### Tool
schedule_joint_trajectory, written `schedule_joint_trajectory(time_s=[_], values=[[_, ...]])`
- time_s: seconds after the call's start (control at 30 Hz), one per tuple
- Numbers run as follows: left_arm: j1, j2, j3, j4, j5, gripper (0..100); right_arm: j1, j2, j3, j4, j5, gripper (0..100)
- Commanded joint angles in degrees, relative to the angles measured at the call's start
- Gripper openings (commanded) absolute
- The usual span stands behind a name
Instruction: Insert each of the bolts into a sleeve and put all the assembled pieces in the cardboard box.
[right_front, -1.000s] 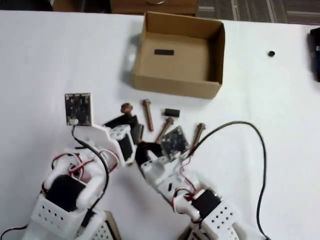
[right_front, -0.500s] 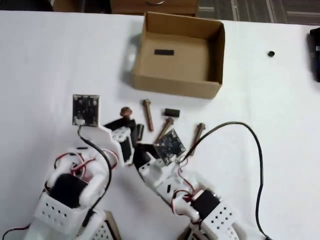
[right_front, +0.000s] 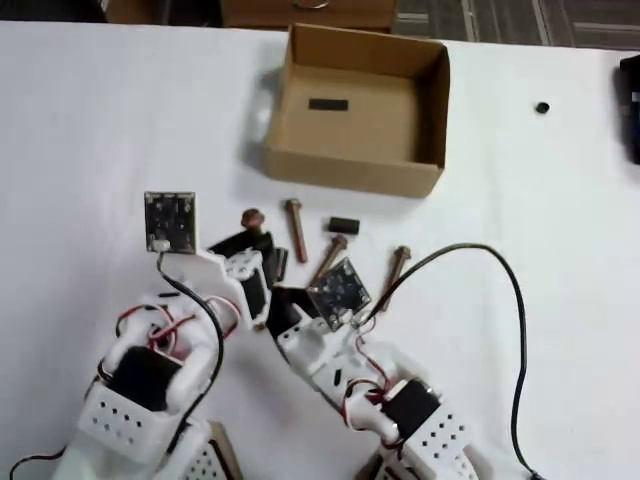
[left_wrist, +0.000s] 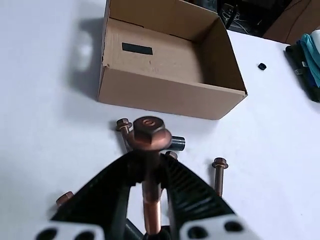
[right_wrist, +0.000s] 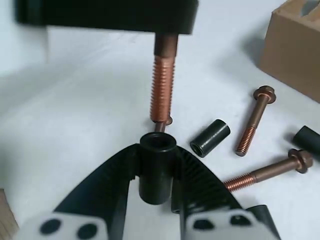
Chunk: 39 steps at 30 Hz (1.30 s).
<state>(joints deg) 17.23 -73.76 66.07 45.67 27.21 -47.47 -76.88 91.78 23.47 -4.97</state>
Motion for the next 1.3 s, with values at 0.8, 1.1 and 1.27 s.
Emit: schedule_joint_trajectory(time_s=[0.8,1.1,1.27], values=[[3.5,-0.9,1.4,1.4,0.4,2,0.0,-0.9,-0.4,-1.2,0.3,1.9],[0.8,-1.1,1.4,3.4,0.1,2,0.0,-0.9,-0.5,-1.3,0.4,1.9],[1.3,-1.1,1.4,3.5,-4.0,4,0.0,-0.9,-0.5,-1.3,0.4,1.9]])
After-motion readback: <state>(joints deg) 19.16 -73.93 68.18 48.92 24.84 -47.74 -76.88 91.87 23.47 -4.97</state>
